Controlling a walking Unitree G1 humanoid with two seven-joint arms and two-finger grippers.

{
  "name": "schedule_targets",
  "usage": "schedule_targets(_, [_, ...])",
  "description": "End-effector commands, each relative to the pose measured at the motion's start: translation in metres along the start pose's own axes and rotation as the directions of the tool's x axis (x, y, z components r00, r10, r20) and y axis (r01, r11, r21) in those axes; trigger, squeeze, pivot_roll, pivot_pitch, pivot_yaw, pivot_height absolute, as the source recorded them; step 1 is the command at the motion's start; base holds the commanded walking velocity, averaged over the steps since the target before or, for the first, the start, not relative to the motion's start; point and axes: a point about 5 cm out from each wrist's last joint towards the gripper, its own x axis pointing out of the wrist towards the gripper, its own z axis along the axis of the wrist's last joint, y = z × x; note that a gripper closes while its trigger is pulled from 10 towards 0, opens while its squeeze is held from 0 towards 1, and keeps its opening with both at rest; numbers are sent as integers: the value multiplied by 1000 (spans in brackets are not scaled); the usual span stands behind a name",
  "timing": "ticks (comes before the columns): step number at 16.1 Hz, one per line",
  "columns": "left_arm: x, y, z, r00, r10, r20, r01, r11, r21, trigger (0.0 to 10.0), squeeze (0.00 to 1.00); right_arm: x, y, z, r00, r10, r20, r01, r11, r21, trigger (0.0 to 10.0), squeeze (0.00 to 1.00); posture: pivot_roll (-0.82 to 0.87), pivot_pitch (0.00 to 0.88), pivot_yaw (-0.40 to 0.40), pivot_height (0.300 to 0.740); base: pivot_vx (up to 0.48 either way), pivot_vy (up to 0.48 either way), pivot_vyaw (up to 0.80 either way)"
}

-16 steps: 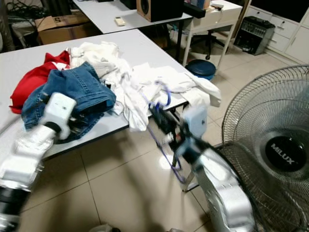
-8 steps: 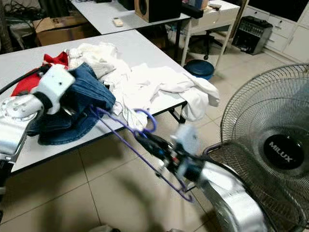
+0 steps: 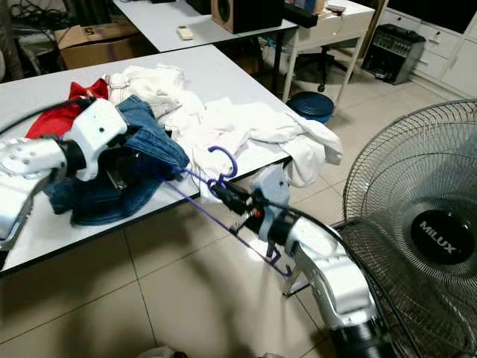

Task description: Hang hanger

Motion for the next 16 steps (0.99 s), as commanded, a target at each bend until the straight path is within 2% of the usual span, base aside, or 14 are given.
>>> schedule_targets(1, [-4, 4, 7, 1000, 2, 16, -2, 1000, 29, 0, 0, 0, -7, 8, 999, -34, 39, 35, 999, -16, 10000, 0, -55, 0, 16, 740, 0, 0, 0])
schedule_targets(3, [-7, 15, 5, 998, 67, -16, -66, 995, 76, 0, 0, 4, -13, 36, 979, -55, 198, 45, 997, 59, 10000, 0, -51, 0, 13, 740, 0, 0, 0])
schedule_targets(5, [-5, 16, -3, 994, 84, -65, -76, 989, 127, 0, 0, 7, -5, 51, 960, 5, 280, -32, 995, 93, 10000, 0, -45, 0, 9, 740, 0, 0, 0])
schedule_targets(6, [-4, 16, -8, 988, 121, -94, -104, 980, 168, 7333, 0, 8, 0, 58, 946, 34, 322, -78, 989, 123, 10000, 0, -44, 0, 9, 740, 0, 0, 0])
schedule_targets(7, [-4, 19, -11, 981, 159, -111, -136, 972, 192, 10000, 0, 9, 2, 61, 937, 44, 346, -100, 984, 145, 10000, 0, -44, 0, 9, 740, 0, 0, 0])
schedule_targets(8, [-4, 23, -17, 973, 200, -119, -175, 966, 189, 10000, 0, 10, 3, 65, 928, 39, 371, -113, 977, 180, 10000, 0, -45, 0, 8, 740, 0, 0, 0])
schedule_targets(9, [-4, 23, -17, 973, 200, -119, -175, 966, 189, 10000, 0, 10, 3, 65, 928, 39, 371, -113, 977, 180, 10000, 0, -45, 0, 8, 740, 0, 0, 0])
schedule_targets(10, [-7, 23, -16, 974, 208, -95, -197, 974, 116, 10000, 1000, 11, 4, 64, 929, 45, 367, -125, 973, 197, 10000, 0, -44, 0, 7, 740, 0, 0, 0])
schedule_targets(12, [-9, 22, -17, 973, 221, -63, -222, 975, -3, 10000, 1000, 12, 6, 60, 938, 49, 343, -130, 967, 218, 10000, 0, -43, 0, 3, 740, 0, 0, 0])
schedule_targets(13, [-9, 17, -18, 977, 208, -48, -212, 972, -98, 10000, 1000, 12, 5, 59, 940, 41, 339, -125, 965, 229, 10000, 0, -43, 0, 3, 740, 0, 0, 0])
schedule_targets(16, [-12, -5, -40, 984, 132, -122, -154, 969, -192, 10000, 1000, 13, 4, 57, 944, 35, 328, -121, 961, 248, 10000, 0, -38, 0, -7, 740, 0, 0, 0])
